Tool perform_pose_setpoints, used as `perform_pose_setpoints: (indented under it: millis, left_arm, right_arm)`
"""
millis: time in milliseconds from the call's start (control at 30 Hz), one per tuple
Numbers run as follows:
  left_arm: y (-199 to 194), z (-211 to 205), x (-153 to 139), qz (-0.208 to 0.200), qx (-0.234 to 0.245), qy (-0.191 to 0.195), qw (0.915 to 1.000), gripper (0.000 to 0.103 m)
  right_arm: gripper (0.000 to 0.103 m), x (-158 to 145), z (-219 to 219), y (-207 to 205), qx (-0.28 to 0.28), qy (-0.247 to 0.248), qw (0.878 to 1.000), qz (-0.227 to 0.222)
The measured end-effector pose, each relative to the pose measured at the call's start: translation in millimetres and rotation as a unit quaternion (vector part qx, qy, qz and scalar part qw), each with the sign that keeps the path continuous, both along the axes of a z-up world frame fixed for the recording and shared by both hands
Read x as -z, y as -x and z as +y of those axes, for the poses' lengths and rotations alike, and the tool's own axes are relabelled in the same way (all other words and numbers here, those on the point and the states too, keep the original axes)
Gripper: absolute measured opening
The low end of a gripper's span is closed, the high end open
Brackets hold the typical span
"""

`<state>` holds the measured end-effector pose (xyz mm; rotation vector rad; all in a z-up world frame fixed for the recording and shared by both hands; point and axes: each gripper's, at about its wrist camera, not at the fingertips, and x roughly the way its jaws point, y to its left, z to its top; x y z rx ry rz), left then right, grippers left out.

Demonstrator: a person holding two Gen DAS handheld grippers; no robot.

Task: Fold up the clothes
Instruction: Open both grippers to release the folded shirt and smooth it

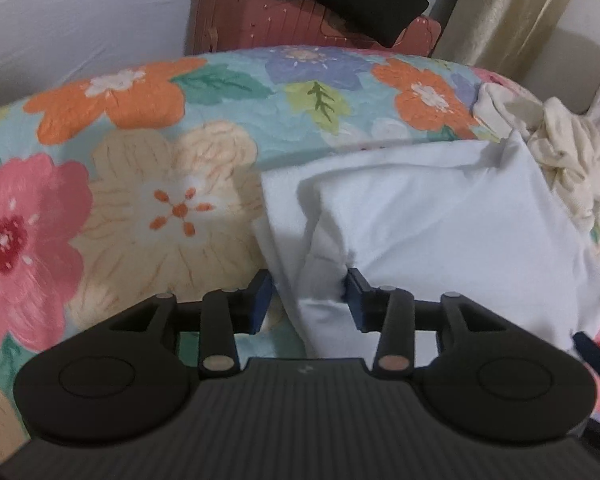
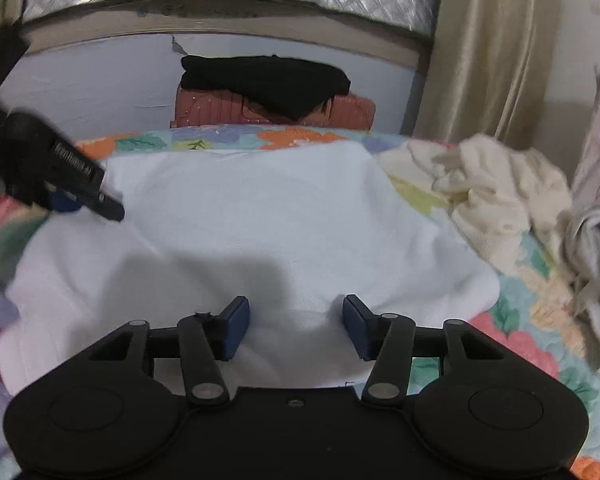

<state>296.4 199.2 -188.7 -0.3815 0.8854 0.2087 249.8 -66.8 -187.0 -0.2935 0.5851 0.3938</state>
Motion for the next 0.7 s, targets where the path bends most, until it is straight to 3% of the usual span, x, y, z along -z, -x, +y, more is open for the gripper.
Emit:
perform_pose_setpoints:
  millis: [200, 300, 367, 433, 533, 567, 633, 700]
  left_arm:
    - [8, 9, -10, 0.005, -0.013, 0.015, 0.9998, 0.046]
    - [36, 10, -30, -0.01, 0.009, 0.031, 0.9994, 0.046]
    - [50, 4, -31, -0.013, 0.034, 0.022, 0.9991, 0.048]
    - [52, 1, -22, 0.009, 0.042, 0.018, 0.9989, 0.048]
    - [56, -2, -20, 0.024, 0.035, 0.018, 0.999, 0.05]
    - [62, -9, -24, 0.024, 0.033, -0.002, 0.9991, 0.053]
    - [77, -31, -34, 0.02, 0.05, -0.069, 0.9962, 0.07]
    - [90, -52, -40, 0.014, 0.076, -0.108, 0.9911, 0.072]
  right_arm:
    - [0.059, -15, 1, 24, 0.021, -0.038, 0.999, 0.01]
    - [0.066, -13, 3, 38, 0.002, -0.07, 0.997, 0.029]
    - [0.068, -6, 14, 46, -0.007, -0.044, 0.999, 0.031]
    - [0.07, 4, 26, 52, -0.008, -0.01, 1.0, 0.027]
    - [0.07, 8, 26, 58, 0.008, -0.025, 0.999, 0.036]
    - [0.069, 7, 22, 59, 0.014, -0.044, 0.998, 0.052]
    - [0.069, 3, 11, 63, 0.024, -0.089, 0.991, 0.095]
    - [0.069, -5, 0, 75, 0.054, -0.105, 0.988, 0.097]
